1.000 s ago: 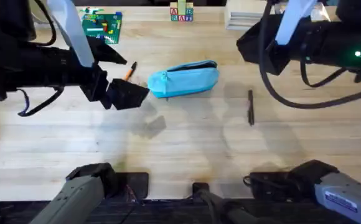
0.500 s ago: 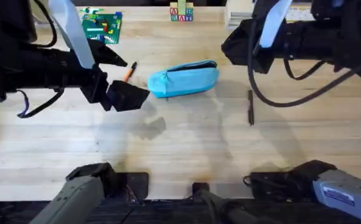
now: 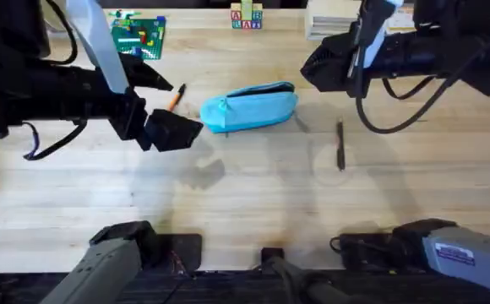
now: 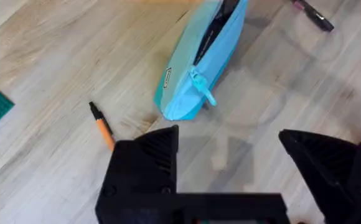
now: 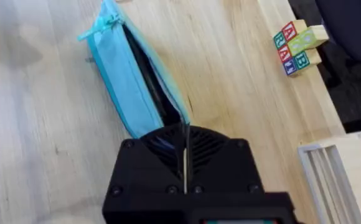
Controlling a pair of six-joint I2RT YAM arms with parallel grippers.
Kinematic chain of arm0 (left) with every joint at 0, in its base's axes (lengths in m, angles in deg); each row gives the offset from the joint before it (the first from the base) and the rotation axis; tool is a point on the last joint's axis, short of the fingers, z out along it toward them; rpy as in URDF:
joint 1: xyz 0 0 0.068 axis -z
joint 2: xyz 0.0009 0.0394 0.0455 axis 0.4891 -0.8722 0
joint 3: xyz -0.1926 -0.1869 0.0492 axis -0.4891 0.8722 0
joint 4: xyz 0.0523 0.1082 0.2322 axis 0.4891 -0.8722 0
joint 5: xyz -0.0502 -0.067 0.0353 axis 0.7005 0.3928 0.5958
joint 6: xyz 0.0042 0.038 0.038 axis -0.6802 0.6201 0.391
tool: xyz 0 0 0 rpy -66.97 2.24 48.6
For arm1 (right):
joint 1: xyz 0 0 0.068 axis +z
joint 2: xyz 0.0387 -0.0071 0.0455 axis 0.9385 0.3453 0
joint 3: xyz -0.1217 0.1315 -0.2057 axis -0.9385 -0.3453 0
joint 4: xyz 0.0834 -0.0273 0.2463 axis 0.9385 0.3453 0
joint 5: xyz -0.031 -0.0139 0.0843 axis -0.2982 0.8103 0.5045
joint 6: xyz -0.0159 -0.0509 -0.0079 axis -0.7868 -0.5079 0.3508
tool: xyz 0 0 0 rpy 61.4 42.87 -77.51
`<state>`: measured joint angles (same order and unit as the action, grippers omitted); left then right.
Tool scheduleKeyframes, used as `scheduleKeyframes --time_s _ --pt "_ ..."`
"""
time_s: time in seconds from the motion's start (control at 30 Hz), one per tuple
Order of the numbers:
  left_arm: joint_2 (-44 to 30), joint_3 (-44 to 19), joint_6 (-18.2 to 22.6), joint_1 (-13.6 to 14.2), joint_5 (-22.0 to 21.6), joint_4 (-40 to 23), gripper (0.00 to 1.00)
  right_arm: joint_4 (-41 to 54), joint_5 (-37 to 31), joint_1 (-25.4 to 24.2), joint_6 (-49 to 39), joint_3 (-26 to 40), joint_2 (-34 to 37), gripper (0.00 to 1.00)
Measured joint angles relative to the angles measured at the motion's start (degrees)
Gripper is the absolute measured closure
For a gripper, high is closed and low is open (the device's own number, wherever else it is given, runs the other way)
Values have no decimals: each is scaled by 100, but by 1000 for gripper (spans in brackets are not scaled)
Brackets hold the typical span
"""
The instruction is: Unzip the bag, pick up the pens from the table one at a time and place them inside, then zip the bag closed.
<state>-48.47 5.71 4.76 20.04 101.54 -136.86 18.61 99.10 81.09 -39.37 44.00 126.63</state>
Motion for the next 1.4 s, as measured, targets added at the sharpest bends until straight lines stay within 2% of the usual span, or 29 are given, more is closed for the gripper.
scheduleKeyframes --time_s 0.17,0.7,0.93,1.4 --pt "1 0 0 0 0 0 8 -1 329 -147 -655 0 429 974" --pt "2 1 0 0 2 0 7 -71 429 -147 -1749 0 1354 974" --pt "1 0 0 0 0 0 7 -511 432 -147 -1914 2 1654 974" --pt "2 2 0 0 0 0 7 -470 427 70 -1953 4 1751 973"
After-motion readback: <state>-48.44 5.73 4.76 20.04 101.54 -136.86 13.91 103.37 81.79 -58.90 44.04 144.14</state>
